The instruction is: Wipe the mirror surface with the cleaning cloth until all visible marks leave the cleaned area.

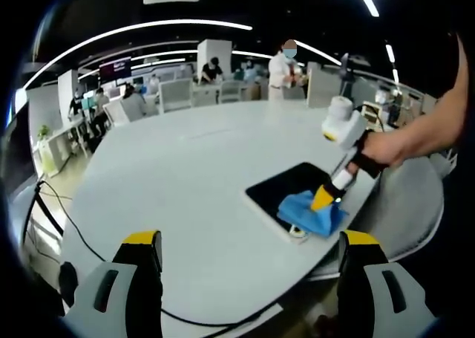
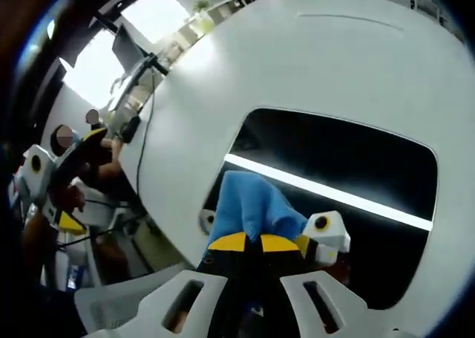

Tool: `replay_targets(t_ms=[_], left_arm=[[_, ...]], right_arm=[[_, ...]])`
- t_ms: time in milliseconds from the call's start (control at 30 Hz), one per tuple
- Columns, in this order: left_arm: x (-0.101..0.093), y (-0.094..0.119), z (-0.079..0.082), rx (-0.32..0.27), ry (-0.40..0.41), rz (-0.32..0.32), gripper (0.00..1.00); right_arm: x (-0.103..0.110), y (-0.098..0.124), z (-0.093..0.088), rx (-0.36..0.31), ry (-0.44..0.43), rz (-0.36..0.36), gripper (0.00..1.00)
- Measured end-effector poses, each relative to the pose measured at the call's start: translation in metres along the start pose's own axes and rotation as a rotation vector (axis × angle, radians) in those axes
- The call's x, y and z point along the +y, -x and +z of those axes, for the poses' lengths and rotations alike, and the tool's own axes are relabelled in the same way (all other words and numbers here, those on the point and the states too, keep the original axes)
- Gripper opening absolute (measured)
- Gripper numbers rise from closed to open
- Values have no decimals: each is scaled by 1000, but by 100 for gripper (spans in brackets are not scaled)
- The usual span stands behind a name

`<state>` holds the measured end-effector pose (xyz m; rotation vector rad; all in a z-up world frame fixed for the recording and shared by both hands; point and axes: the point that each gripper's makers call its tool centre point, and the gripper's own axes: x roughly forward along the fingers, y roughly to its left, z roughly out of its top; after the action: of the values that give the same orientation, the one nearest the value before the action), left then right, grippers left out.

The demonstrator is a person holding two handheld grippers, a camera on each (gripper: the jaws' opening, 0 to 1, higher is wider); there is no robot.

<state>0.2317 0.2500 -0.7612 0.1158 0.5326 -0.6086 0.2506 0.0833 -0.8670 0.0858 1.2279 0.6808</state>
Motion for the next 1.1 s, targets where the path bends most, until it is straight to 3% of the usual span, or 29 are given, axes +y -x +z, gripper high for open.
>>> replay_targets(t_ms=[1100], left_arm=[[-15,0,-10,-5,23,11,99]], right_arm=[[15,3,-33,50,-27,40,0]])
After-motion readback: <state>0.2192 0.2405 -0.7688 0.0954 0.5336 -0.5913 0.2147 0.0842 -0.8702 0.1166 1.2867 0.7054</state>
